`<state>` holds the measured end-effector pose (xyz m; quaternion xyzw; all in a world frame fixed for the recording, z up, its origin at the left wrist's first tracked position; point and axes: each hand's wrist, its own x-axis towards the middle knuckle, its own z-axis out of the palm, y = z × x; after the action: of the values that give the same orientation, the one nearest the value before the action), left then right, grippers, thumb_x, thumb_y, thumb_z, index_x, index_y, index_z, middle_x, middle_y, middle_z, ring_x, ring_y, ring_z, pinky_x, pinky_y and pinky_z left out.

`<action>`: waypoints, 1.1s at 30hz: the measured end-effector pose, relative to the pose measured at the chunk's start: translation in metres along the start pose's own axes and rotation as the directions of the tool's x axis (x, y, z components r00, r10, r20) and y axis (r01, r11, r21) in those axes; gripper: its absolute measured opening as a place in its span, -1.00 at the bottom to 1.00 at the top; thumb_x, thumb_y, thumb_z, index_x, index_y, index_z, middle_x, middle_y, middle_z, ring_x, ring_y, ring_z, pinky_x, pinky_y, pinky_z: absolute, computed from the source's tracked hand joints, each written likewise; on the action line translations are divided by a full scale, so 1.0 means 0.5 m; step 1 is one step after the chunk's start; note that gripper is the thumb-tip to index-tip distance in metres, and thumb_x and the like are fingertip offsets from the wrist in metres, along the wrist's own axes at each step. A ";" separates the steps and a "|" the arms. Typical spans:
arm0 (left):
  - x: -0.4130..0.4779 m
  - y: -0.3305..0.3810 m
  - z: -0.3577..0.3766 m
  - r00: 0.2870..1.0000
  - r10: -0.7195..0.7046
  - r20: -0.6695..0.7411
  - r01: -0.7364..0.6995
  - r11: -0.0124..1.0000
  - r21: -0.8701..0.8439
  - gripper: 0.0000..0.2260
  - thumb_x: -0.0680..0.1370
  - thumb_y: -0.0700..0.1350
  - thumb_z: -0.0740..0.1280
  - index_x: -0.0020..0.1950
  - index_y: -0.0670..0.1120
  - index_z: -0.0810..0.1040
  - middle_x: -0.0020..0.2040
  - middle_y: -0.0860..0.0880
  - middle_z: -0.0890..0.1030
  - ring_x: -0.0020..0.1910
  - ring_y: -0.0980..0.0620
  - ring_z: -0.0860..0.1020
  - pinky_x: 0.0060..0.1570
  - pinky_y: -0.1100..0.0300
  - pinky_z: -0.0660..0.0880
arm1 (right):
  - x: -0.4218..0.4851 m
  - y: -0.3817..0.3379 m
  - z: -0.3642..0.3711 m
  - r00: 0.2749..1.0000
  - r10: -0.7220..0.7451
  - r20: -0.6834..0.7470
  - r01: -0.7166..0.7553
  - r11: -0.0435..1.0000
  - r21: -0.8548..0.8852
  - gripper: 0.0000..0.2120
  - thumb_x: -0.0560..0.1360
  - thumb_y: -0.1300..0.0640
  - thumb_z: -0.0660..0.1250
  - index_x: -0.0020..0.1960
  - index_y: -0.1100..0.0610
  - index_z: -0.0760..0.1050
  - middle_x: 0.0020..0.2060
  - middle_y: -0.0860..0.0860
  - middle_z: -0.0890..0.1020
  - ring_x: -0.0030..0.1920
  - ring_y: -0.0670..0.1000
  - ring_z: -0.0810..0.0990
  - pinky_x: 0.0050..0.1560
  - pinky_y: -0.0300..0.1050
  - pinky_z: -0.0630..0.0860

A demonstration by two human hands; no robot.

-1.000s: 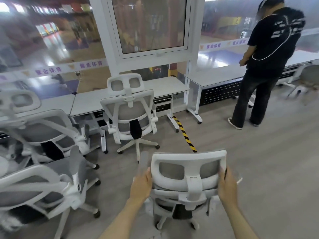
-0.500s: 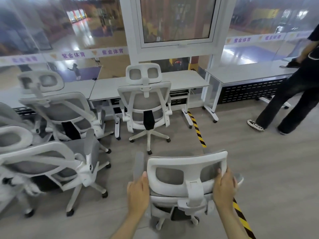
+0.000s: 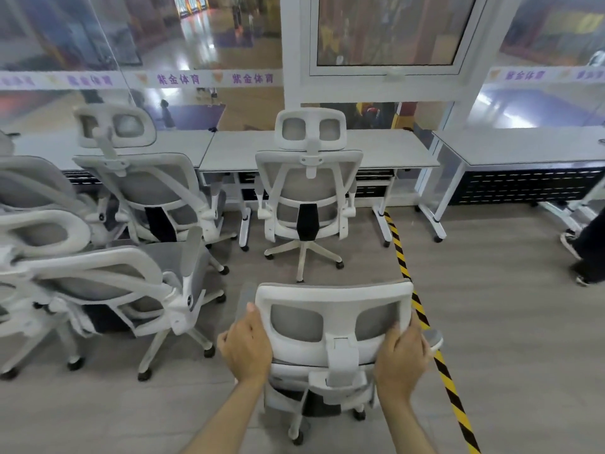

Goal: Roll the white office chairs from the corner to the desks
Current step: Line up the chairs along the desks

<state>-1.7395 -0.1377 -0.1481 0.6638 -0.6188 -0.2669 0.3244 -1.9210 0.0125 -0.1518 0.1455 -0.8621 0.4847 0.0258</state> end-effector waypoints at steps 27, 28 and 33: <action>0.401 0.115 0.183 0.981 0.194 0.022 -0.194 0.981 -0.006 -0.49 0.66 0.14 -0.09 -0.31 -0.09 0.39 -0.50 0.04 0.40 -0.35 0.20 0.27 -0.10 0.07 0.30 | 0.273 -0.134 0.347 0.989 -0.142 0.039 0.144 0.988 -0.061 -0.52 0.67 -0.14 -0.07 0.45 0.06 0.35 0.14 -0.02 0.59 0.18 0.05 0.54 0.38 0.24 0.35; 0.414 0.123 0.189 0.980 0.200 0.025 -0.199 0.980 -0.013 -0.50 0.66 0.14 -0.09 -0.32 -0.09 0.38 -0.50 0.06 0.38 -0.35 0.20 0.26 -0.09 0.06 0.32 | 0.285 -0.136 0.358 0.987 -0.154 0.039 0.157 0.985 -0.067 -0.51 0.68 -0.13 -0.07 0.44 0.08 0.35 0.13 -0.01 0.59 0.17 0.06 0.55 0.36 0.25 0.36; 0.464 0.166 0.224 0.981 0.192 -0.007 -0.192 0.980 -0.044 -0.53 0.66 0.14 -0.07 -0.38 -0.02 0.27 -0.52 0.11 0.29 -0.31 -0.03 0.28 -0.15 -0.03 0.41 | 0.342 -0.146 0.408 0.984 -0.175 0.025 0.176 0.981 -0.079 -0.53 0.68 -0.06 -0.05 0.48 0.10 0.32 0.12 0.00 0.60 0.15 0.05 0.54 0.38 0.20 0.34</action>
<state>-1.8569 -0.3819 -0.1463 0.5939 -0.6734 -0.2473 0.3642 -2.0447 -0.2336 -0.1675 0.2239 -0.8651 0.4439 0.0666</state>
